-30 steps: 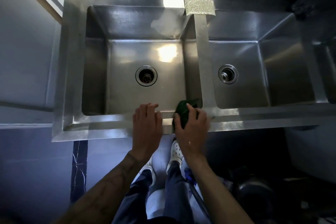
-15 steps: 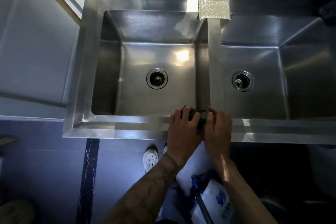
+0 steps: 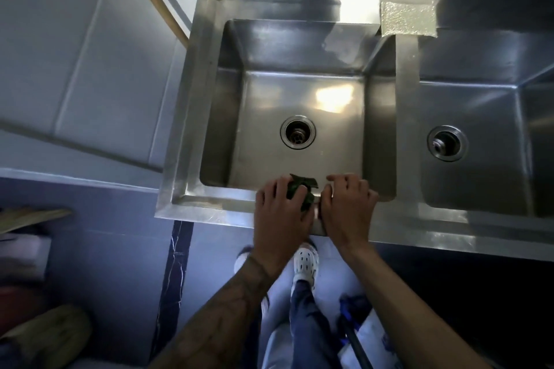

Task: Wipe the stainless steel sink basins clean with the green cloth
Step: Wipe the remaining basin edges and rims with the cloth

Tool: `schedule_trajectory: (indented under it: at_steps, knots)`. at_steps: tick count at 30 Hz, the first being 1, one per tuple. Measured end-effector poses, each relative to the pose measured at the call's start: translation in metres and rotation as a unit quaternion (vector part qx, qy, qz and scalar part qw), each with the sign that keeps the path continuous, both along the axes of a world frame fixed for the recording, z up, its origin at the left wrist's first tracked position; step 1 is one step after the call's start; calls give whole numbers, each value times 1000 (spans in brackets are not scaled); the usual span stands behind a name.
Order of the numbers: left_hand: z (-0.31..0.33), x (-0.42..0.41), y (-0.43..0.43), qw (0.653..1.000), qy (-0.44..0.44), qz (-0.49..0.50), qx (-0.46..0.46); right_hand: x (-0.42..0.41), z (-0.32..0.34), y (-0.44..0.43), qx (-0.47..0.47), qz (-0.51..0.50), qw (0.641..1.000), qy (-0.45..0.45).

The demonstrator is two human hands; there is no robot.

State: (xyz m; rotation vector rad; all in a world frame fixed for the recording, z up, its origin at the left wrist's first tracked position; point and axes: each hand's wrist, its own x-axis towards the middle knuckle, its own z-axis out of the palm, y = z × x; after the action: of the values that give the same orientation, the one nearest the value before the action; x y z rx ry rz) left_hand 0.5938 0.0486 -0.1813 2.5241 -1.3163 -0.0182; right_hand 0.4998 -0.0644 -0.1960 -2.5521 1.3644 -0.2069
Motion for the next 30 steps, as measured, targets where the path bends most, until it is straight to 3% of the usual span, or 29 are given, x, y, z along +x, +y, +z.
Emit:
schedule_trajectory:
  at_steps: [2, 7, 13, 17, 20, 24, 28, 30]
  knots:
    - [-2, 30, 32, 999, -9, 27, 17, 14, -1, 8, -4, 6, 1000, 4]
    - [-1, 62, 55, 979, -16, 202, 15, 46, -6, 32, 9, 33, 999, 18]
    - [-7, 70, 59, 999, -24, 26, -9, 67, -2, 45, 17, 38, 999, 23]
    - [-1, 129, 116, 992, -59, 112, 24, 72, -2, 46, 26, 51, 998, 33]
    - [5, 156, 144, 990, -92, 96, 44, 71, -3, 47, 41, 53, 996, 54]
    - [-1, 133, 131, 975, -38, 218, 11, 72, 0, 49, 29, 56, 997, 53]
    - [-6, 160, 131, 994, -64, 84, 11, 71, 0, 48, 37, 61, 996, 45]
    - [-7, 192, 120, 993, -73, 91, 12, 71, -2, 48, 44, 62, 996, 43]
